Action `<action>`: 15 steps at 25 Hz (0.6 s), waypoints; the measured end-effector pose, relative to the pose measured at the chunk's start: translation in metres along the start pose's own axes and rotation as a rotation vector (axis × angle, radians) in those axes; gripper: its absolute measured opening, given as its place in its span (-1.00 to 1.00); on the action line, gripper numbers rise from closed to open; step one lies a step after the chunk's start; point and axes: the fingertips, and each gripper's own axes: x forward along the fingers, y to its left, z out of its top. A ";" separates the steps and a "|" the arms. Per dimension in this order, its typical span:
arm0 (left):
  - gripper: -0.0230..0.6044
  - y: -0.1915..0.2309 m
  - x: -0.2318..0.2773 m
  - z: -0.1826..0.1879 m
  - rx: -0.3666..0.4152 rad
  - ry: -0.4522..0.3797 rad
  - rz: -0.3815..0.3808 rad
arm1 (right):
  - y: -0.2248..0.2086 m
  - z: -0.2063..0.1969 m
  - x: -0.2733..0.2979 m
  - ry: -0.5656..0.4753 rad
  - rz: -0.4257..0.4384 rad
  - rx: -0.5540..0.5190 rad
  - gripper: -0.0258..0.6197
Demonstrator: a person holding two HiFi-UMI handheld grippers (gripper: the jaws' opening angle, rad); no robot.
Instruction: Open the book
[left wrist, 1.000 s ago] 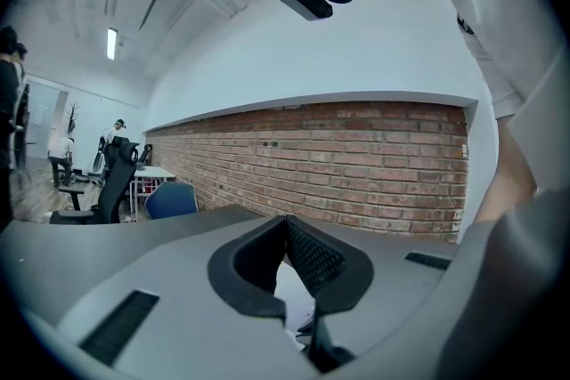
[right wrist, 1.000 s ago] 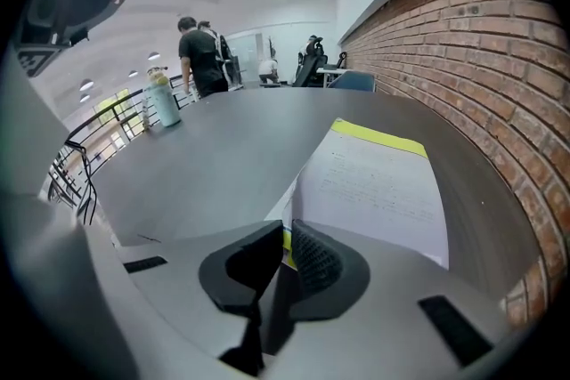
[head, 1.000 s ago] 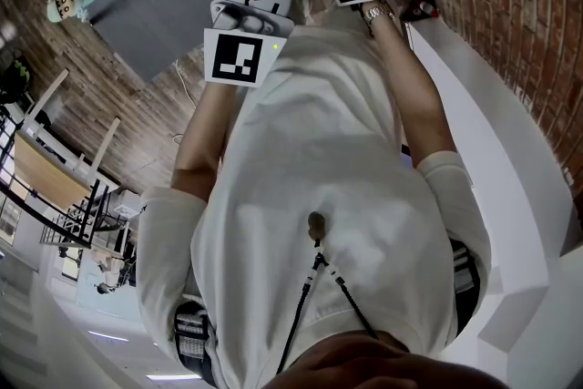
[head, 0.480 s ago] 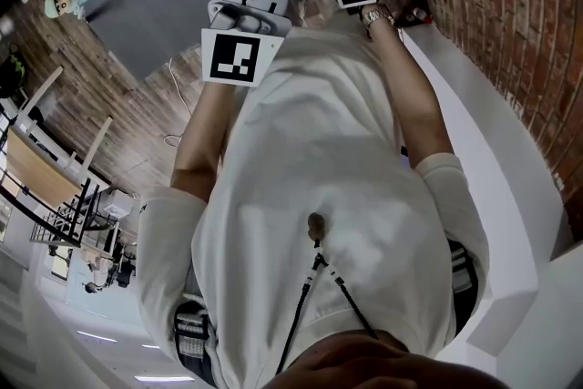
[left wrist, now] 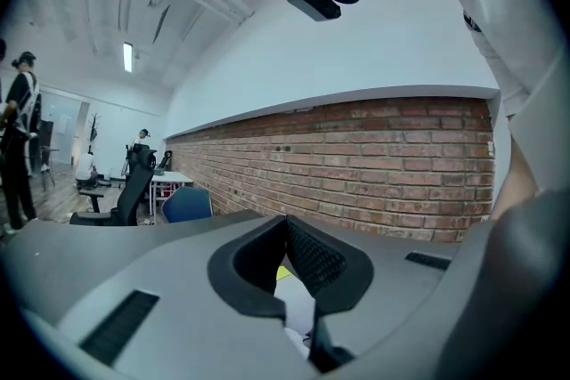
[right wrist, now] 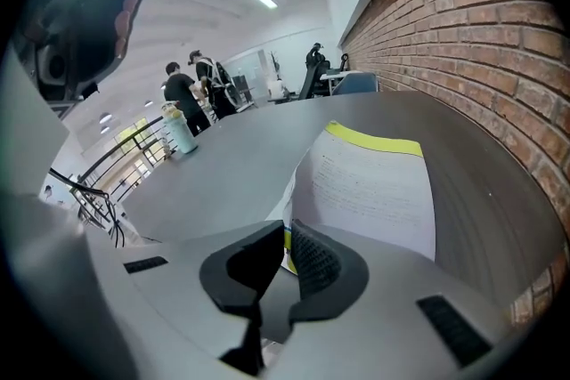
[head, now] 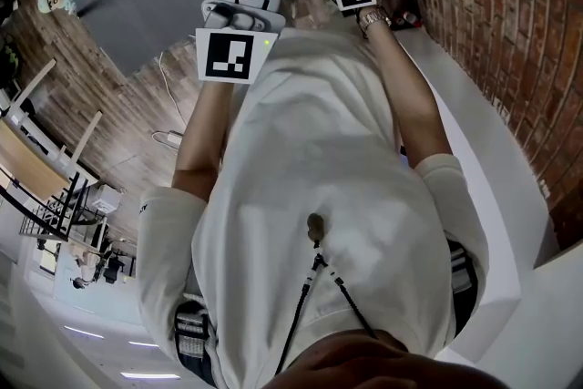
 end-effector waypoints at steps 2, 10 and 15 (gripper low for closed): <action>-0.85 -0.005 0.002 0.000 -0.004 -0.002 0.008 | -0.004 0.000 -0.004 -0.006 0.008 0.010 -0.77; -0.85 -0.024 0.010 -0.004 -0.007 0.005 0.013 | -0.021 -0.003 -0.020 -0.024 0.021 0.051 -0.77; -0.85 -0.032 0.014 -0.002 -0.006 0.001 0.015 | -0.033 -0.004 -0.029 -0.037 0.016 0.074 -0.77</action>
